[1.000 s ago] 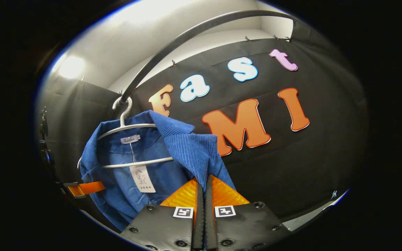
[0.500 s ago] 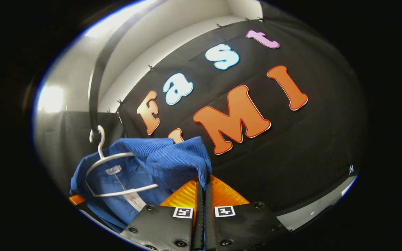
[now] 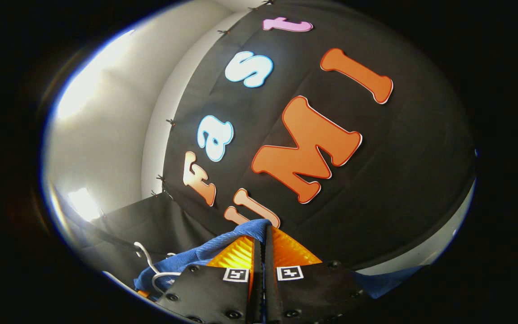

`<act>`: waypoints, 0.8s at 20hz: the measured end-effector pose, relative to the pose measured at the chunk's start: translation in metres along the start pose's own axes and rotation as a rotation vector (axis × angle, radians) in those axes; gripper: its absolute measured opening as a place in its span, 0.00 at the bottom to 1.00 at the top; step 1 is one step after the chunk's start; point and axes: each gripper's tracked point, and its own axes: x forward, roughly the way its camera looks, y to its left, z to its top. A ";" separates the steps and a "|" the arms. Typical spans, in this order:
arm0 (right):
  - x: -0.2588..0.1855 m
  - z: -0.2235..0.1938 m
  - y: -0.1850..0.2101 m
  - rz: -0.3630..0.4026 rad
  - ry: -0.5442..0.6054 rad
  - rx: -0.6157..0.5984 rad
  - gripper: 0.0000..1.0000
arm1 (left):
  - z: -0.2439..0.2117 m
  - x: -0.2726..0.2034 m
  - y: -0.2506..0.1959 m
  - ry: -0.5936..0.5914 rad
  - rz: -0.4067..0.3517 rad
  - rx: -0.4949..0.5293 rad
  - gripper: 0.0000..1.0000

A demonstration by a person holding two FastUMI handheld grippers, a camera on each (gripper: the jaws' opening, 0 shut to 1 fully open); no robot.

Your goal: Grasp the clothes on the hanger with both hands and then place them into the laundry hamper below.

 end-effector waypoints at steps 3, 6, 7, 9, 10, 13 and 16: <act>0.016 -0.003 -0.006 -0.029 0.004 -0.017 0.07 | 0.012 0.015 0.017 -0.010 0.018 -0.012 0.00; 0.033 -0.006 -0.017 -0.053 -0.001 -0.036 0.07 | 0.007 0.030 0.030 -0.005 0.022 -0.013 0.00; 0.038 -0.009 -0.022 -0.063 0.004 -0.041 0.07 | -0.001 0.034 0.035 0.009 0.027 -0.009 0.00; 0.039 -0.016 -0.029 -0.066 0.022 -0.032 0.07 | -0.024 0.041 0.043 0.045 0.031 -0.034 0.00; 0.038 -0.019 -0.035 -0.066 0.034 -0.028 0.07 | -0.037 0.043 0.047 0.068 0.032 -0.058 0.00; 0.033 -0.031 -0.057 -0.099 0.065 -0.048 0.07 | -0.070 0.037 0.055 0.120 0.044 -0.097 0.00; 0.024 -0.055 -0.085 -0.150 0.110 -0.090 0.07 | -0.105 0.025 0.058 0.165 0.048 -0.090 0.00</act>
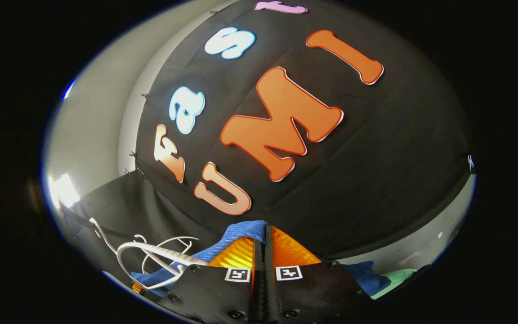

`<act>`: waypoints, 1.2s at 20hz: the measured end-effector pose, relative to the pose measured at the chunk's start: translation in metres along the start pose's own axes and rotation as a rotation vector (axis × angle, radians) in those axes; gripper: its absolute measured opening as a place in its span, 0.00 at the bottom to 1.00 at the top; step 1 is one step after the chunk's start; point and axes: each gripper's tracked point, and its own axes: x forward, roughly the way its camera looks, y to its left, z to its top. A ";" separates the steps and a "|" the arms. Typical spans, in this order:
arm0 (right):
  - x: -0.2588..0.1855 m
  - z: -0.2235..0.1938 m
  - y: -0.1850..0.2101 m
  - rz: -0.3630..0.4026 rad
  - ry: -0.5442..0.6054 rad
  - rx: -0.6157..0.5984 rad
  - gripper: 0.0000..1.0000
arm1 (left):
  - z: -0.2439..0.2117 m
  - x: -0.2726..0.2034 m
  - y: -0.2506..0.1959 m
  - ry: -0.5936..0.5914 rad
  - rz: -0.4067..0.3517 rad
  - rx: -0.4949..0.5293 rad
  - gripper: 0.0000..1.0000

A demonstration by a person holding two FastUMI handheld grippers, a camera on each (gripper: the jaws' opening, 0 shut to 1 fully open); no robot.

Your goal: Grasp the clothes on the hanger with both hands and then place them into the laundry hamper below.

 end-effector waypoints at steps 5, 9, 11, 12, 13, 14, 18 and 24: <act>-0.018 -0.046 -0.033 -0.026 0.055 -0.019 0.07 | -0.037 -0.021 0.008 0.032 0.017 -0.021 0.00; -0.051 -0.079 -0.035 -0.016 0.079 -0.007 0.07 | -0.042 -0.043 0.009 -0.008 0.034 -0.045 0.00; -0.072 -0.091 -0.029 -0.010 0.082 -0.035 0.07 | -0.043 -0.055 0.000 -0.009 0.027 -0.044 0.00; -0.080 -0.096 -0.024 -0.005 0.082 -0.044 0.07 | -0.046 -0.060 -0.008 0.000 0.014 -0.044 0.00; -0.090 -0.102 -0.017 0.000 0.084 -0.051 0.07 | -0.051 -0.064 -0.017 0.012 -0.010 -0.054 0.00; -0.099 -0.110 -0.009 0.013 0.098 -0.054 0.07 | -0.054 -0.068 -0.032 0.024 -0.050 -0.072 0.00; -0.133 -0.135 0.016 0.052 0.124 -0.106 0.07 | -0.063 -0.075 -0.076 0.051 -0.141 -0.068 0.00; -0.159 -0.147 0.020 0.025 0.090 -0.231 0.07 | -0.085 -0.077 -0.135 0.107 -0.219 -0.078 0.00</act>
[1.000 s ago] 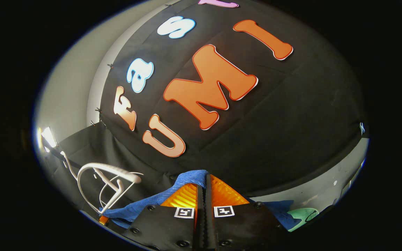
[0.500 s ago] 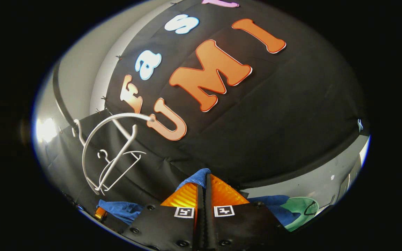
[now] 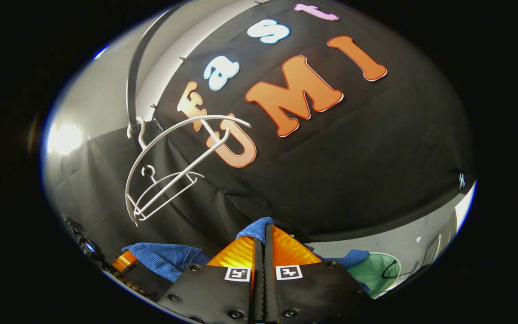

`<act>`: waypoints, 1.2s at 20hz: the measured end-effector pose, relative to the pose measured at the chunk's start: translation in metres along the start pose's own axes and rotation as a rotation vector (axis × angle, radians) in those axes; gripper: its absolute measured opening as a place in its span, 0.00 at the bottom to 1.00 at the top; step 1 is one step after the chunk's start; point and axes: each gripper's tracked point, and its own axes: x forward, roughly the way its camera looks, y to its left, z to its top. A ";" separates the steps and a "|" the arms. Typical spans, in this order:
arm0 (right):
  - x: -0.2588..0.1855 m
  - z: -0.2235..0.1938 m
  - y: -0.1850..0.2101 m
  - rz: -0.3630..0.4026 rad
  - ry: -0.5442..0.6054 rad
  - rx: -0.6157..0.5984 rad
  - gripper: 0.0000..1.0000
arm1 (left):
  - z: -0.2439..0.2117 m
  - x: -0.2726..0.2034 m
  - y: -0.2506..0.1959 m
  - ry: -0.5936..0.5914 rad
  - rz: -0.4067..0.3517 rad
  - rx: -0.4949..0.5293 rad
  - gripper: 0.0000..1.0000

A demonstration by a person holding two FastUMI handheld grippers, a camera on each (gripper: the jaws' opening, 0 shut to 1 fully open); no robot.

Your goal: Grasp the clothes on the hanger with both hands and then place them into the laundry hamper below.

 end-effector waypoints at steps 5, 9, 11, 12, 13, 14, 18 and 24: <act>-0.014 -0.008 -0.001 -0.049 -0.022 -0.128 0.07 | -0.020 0.022 -0.040 0.037 -0.037 0.031 0.00; -0.022 -0.003 -0.003 -0.087 -0.061 -0.217 0.07 | -0.029 0.043 -0.075 0.061 -0.081 0.059 0.00; -0.027 0.003 -0.005 -0.106 -0.092 -0.258 0.07 | -0.029 0.056 -0.092 0.060 -0.101 0.074 0.00; -0.029 0.007 -0.006 -0.114 -0.105 -0.280 0.07 | -0.030 0.062 -0.098 0.058 -0.106 0.083 0.01; -0.031 0.007 -0.008 -0.121 -0.114 -0.305 0.07 | -0.033 0.067 -0.103 0.059 -0.111 0.096 0.00; -0.032 0.005 -0.010 -0.127 -0.118 -0.329 0.07 | -0.037 0.072 -0.109 0.062 -0.116 0.108 0.00; -0.034 -0.006 -0.030 -0.158 -0.112 -0.383 0.07 | -0.072 0.094 -0.115 0.113 -0.132 0.132 0.00; -0.021 -0.044 -0.074 -0.204 -0.047 -0.415 0.07 | -0.141 0.123 -0.099 0.231 -0.097 0.090 0.00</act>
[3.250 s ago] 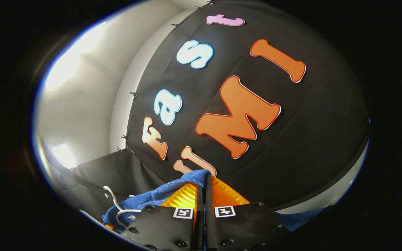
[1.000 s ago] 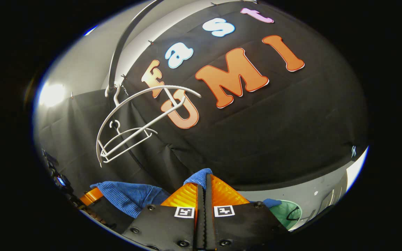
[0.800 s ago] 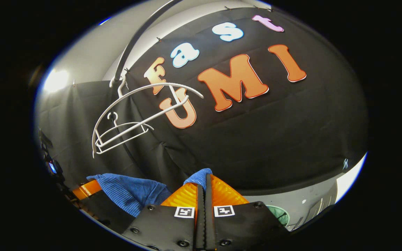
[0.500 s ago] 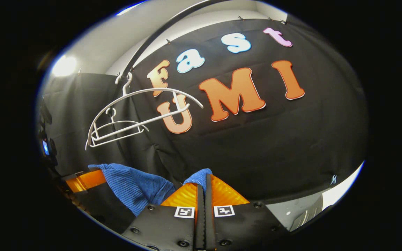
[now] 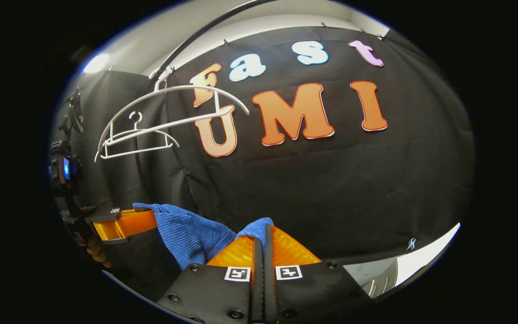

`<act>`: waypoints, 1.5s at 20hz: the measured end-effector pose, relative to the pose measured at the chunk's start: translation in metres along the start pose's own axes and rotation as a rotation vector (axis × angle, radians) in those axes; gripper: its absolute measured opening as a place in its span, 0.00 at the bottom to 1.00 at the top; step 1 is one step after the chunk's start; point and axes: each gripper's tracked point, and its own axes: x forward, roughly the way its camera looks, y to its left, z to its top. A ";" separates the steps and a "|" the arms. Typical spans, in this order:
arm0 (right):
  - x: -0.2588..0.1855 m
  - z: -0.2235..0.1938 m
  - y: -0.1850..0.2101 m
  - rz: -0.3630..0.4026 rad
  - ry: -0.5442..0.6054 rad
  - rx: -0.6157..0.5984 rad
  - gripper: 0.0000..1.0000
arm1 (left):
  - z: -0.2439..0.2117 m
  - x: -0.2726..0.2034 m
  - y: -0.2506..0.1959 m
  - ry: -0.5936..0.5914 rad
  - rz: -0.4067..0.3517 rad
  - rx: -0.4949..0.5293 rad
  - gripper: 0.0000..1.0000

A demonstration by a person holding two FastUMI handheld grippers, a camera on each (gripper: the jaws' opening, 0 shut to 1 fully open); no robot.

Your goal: Grasp the clothes on the hanger with both hands and then place them into the laundry hamper below.

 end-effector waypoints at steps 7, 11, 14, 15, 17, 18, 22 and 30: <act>0.029 -0.096 -0.010 -0.023 0.116 -0.033 0.07 | -0.106 0.036 0.031 0.156 0.042 -0.077 0.00; 0.048 -0.180 -0.025 -0.050 0.248 -0.010 0.07 | -0.182 0.044 0.042 0.281 0.081 -0.123 0.00; 0.058 -0.229 -0.034 -0.072 0.332 -0.003 0.08 | -0.232 0.045 0.055 0.354 0.104 -0.148 0.00; 0.059 -0.247 -0.039 -0.085 0.355 0.004 0.07 | -0.246 0.048 0.057 0.376 0.113 -0.152 0.00; 0.060 -0.285 -0.050 -0.114 0.409 0.030 0.08 | -0.279 0.052 0.059 0.432 0.128 -0.158 0.00; 0.060 -0.306 -0.054 -0.123 0.440 0.049 0.08 | -0.297 0.052 0.058 0.469 0.133 -0.157 0.00; 0.053 -0.378 -0.068 -0.175 0.557 0.075 0.08 | -0.367 0.051 0.044 0.631 0.154 -0.154 0.00; 0.045 -0.473 -0.087 -0.222 0.722 0.014 0.08 | -0.476 0.035 0.022 0.840 0.144 -0.085 0.00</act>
